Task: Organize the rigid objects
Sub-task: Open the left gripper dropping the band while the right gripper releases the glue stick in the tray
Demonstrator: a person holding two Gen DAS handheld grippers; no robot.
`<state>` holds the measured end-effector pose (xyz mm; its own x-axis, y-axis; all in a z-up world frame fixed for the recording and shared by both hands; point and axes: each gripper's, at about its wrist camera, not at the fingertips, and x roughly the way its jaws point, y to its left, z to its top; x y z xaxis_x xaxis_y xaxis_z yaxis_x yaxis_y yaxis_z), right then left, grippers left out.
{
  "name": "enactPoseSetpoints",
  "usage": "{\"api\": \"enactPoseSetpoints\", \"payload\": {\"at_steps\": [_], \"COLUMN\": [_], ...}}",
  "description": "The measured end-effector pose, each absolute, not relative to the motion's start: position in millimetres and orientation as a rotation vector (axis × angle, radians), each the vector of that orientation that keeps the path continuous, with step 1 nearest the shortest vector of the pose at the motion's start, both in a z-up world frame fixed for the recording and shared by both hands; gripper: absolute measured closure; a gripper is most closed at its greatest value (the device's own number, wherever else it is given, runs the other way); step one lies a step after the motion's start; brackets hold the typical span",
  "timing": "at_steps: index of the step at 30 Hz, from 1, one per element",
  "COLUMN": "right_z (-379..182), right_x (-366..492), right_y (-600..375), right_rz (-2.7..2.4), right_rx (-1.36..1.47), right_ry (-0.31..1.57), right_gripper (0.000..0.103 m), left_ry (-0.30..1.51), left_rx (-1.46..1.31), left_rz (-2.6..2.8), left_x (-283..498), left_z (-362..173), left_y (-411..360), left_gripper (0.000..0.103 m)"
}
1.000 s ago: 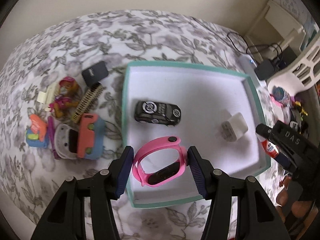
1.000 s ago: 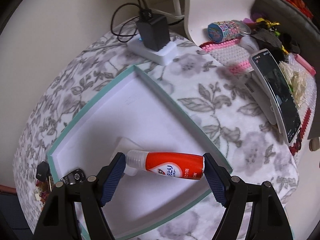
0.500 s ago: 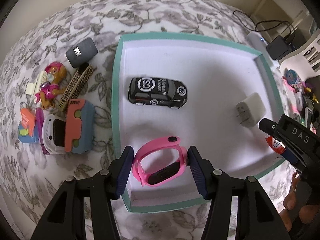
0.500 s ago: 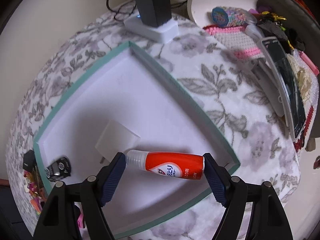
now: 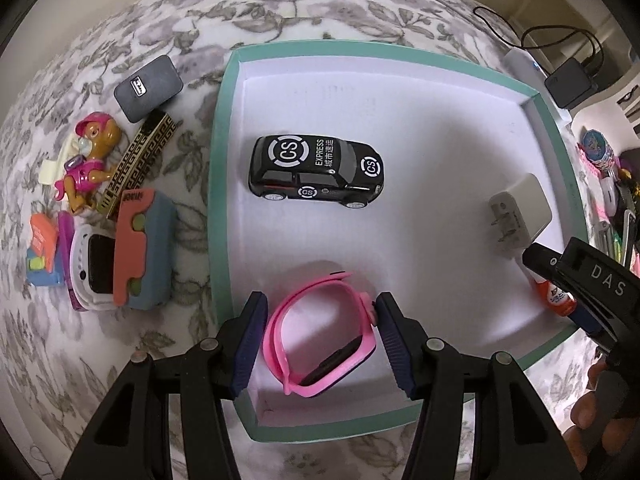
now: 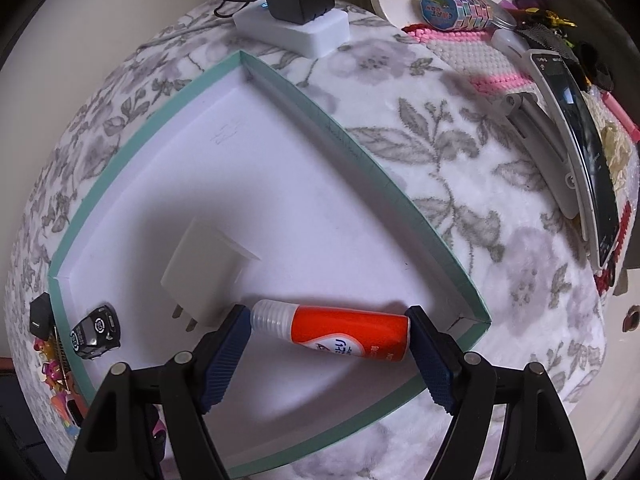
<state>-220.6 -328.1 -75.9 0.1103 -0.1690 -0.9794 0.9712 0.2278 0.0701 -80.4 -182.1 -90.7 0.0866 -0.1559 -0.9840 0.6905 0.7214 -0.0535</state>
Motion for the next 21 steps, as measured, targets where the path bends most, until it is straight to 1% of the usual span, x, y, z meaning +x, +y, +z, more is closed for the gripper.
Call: {"api": "enactPoseSetpoints", "payload": {"at_steps": [10, 14, 17, 19, 20, 21], "right_z": [-75, -66, -56, -51, -48, -46], "right_x": [-219, -219, -219, -220, -220, -219], "right_y": [-327, -327, -325, -325, -324, -323], "right_rz": [-1.056, -1.061, -1.065, -1.064, -1.066, -1.068], "right_rx": [0.962, 0.944, 0.918, 0.905, 0.899, 0.892], "right_ry": [1.116, 1.090, 1.058, 1.035, 1.025, 1.015], "right_gripper": [0.021, 0.021, 0.021, 0.019, 0.019, 0.019], "left_ry": [1.363, 1.341, 1.314, 1.304, 1.298, 1.296], "left_rx": [0.467, 0.450, 0.441, 0.427, 0.413, 0.400], "left_rz": [-0.685, -0.711, -0.724, -0.726, -0.726, -0.724], "left_x": [-74, -73, -72, -70, -68, -65], "left_z": [-88, -75, -64, -59, -55, -53], "left_y": [-184, -184, -183, -181, -180, -178], "left_gripper": [0.044, 0.033, 0.032, 0.030, 0.027, 0.021]}}
